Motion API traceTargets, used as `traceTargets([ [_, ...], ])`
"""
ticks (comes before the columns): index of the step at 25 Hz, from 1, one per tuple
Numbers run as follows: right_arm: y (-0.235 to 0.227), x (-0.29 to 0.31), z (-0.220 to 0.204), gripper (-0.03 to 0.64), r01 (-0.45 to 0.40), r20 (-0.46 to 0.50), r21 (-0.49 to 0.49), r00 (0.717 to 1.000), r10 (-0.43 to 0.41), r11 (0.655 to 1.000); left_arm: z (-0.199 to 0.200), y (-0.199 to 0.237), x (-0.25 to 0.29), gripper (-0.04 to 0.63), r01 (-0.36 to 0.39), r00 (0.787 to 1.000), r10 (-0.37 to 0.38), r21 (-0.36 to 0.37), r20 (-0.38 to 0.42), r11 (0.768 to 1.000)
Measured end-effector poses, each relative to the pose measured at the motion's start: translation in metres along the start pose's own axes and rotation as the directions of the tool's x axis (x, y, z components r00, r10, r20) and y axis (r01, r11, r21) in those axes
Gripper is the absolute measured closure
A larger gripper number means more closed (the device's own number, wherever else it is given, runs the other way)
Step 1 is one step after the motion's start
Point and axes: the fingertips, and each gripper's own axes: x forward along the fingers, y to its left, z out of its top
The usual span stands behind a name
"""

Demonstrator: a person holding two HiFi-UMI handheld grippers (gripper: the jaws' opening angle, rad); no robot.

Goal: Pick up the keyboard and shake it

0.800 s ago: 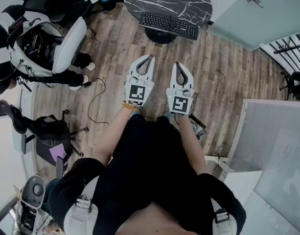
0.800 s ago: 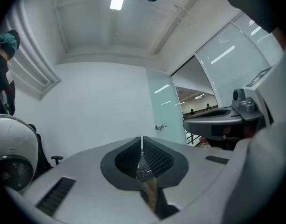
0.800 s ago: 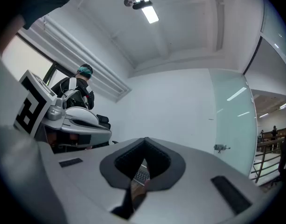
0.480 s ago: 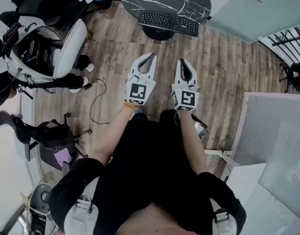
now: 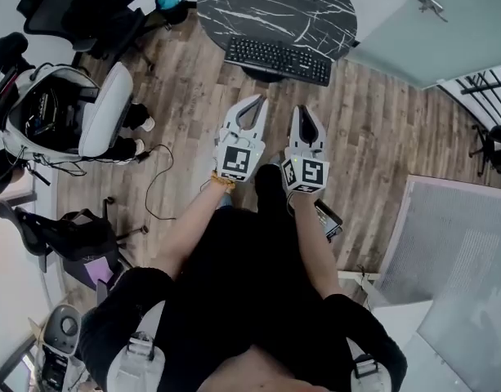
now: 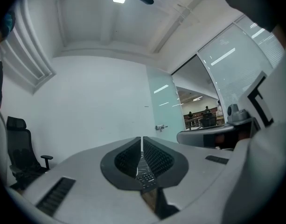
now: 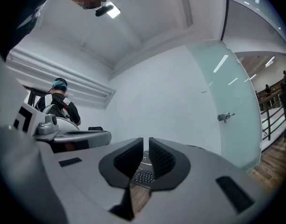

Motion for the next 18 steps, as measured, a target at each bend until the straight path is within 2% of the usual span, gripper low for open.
traceTargets([
  [6, -0.057, 0.059, 0.022, 0.583, -0.053, 0.021, -0.068, 0.998, 0.055, 0.996, 0.000, 0.003, 0.081, 0.581, -0.047, 0.999, 0.047, 0.055, -0.015, 0.997],
  [10, -0.080, 0.087, 0.022, 0.583, -0.080, 0.017, -0.086, 0.997, 0.082, 0.993, -0.008, 0.009, 0.115, 0.580, -0.094, 0.995, 0.096, 0.060, -0.033, 0.994],
  [15, -0.088, 0.119, 0.011, 0.583, -0.094, -0.006, -0.067, 0.996, 0.094, 0.993, -0.023, 0.022, 0.143, 0.580, -0.121, 0.991, 0.123, 0.040, -0.060, 0.992],
  [18, -0.095, 0.136, -0.002, 0.583, -0.089, -0.032, -0.023, 0.996, 0.088, 0.996, -0.039, 0.025, 0.158, 0.580, -0.101, 0.990, 0.104, 0.035, -0.092, 0.994],
])
